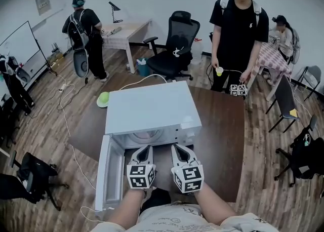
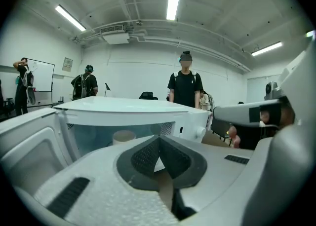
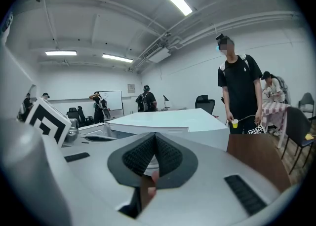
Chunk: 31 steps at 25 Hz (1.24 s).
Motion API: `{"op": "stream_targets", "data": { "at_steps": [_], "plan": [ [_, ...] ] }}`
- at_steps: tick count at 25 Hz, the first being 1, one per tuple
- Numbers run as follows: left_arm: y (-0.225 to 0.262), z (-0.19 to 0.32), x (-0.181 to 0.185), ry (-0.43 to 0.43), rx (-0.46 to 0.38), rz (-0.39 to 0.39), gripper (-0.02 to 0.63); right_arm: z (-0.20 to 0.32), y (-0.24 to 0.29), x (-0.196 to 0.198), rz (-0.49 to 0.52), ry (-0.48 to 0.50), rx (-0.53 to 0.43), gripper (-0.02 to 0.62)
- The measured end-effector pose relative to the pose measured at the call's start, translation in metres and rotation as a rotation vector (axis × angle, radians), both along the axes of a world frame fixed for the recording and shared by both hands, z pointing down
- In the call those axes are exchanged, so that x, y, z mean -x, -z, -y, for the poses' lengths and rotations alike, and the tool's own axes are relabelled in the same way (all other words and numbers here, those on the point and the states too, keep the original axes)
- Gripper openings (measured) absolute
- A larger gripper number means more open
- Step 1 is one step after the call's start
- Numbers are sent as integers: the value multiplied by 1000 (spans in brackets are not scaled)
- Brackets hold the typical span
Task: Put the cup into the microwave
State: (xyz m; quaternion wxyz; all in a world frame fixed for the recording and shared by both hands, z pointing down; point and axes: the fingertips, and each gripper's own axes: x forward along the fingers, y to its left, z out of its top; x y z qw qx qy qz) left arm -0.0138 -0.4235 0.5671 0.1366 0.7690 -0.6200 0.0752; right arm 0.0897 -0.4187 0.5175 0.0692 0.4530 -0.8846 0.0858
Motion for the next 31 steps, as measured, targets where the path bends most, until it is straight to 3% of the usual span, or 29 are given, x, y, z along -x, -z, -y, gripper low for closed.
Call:
{"op": "stream_targets", "data": {
  "at_steps": [12,31],
  "plan": [
    [47,-12,-29,-12,-59,27,14,-7,19,-1,18,13,-40,11],
    [48,-10,-55,-71,-58,28,14,-7,21,-12,19,-9,-53,11]
  ]
}}
